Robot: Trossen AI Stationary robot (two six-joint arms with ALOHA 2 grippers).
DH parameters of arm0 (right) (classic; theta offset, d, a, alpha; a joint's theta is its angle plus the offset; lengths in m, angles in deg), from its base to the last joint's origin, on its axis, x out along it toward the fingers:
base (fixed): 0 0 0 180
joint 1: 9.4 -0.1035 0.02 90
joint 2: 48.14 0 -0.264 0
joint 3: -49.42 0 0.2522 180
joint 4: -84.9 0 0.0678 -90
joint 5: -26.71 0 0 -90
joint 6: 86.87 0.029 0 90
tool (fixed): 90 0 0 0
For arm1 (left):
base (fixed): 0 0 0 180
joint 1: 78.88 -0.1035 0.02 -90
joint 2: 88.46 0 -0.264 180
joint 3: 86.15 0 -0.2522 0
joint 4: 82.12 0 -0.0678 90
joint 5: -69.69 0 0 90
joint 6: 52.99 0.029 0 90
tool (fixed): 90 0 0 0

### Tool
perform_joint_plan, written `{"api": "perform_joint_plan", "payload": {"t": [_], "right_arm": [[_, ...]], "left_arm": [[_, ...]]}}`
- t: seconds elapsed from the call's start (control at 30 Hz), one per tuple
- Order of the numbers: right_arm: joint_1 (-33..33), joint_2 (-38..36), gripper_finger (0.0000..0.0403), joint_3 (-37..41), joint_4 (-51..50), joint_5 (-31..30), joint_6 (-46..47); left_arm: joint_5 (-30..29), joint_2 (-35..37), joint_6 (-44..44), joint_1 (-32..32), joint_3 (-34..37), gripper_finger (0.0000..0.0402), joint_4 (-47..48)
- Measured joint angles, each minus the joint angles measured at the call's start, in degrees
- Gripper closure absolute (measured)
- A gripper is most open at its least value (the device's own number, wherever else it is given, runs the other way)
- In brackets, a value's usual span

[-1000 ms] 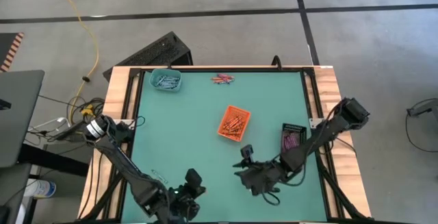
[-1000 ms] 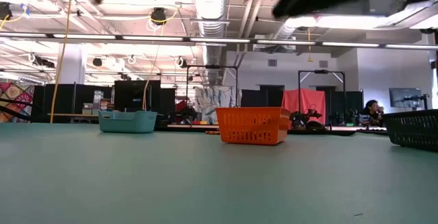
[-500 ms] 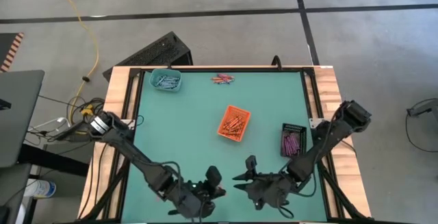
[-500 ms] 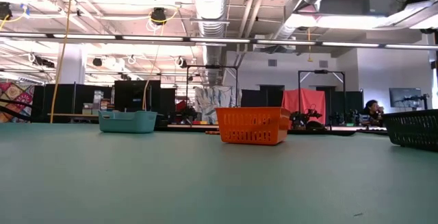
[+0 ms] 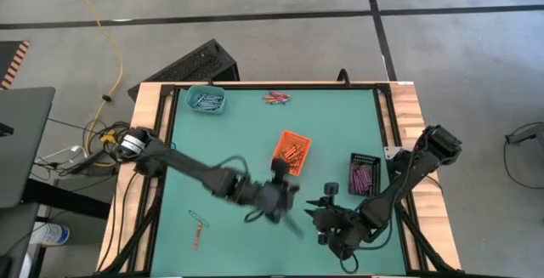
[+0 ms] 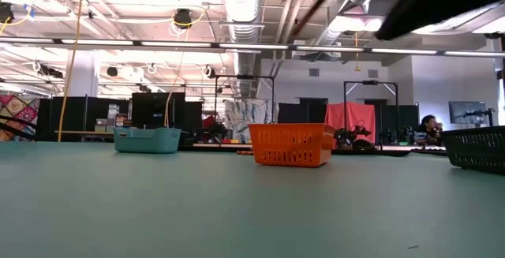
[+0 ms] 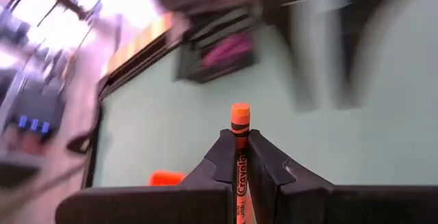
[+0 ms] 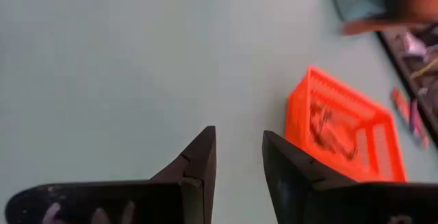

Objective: Sort crayons
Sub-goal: Put the orange crayon into the orange bin

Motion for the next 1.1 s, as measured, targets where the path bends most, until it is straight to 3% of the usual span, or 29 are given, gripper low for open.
{"api": "perform_joint_plan", "payload": {"t": [0.1, 0.23, 0.53, 0.8, 1.1], "right_arm": [[-2.0, 0.0, 0.0284, 0.0, -4.5, 0.2, 5.7], [-5.1, 0.0, 0.0284, 0.0, -7.2, 0.4, 9.6], [-9.5, 0.0, 0.0284, 0.0, -8.2, 0.2, 11.9], [-9.7, 0.0, 0.0284, 0.0, -9.3, -0.1, 11.9], [-9.8, 0.0, 0.0284, 0.0, -9.2, 0.2, 12.1]], "left_arm": [[1.6, 0.0, -3.4, -5.3, 0.0, 0.0401, -0.7], [9.1, 0.0, -10.3, -12.9, 0.0, 0.0401, -1.6], [19.2, 0.0, -22.7, -25.2, 0.0, 0.0401, -0.3], [26.1, -4.9, -32.3, -30.5, 0.0, 0.0386, 0.3], [26.3, -9.1, -36.2, -31.6, 0.0, 0.0332, 2.4]]}}
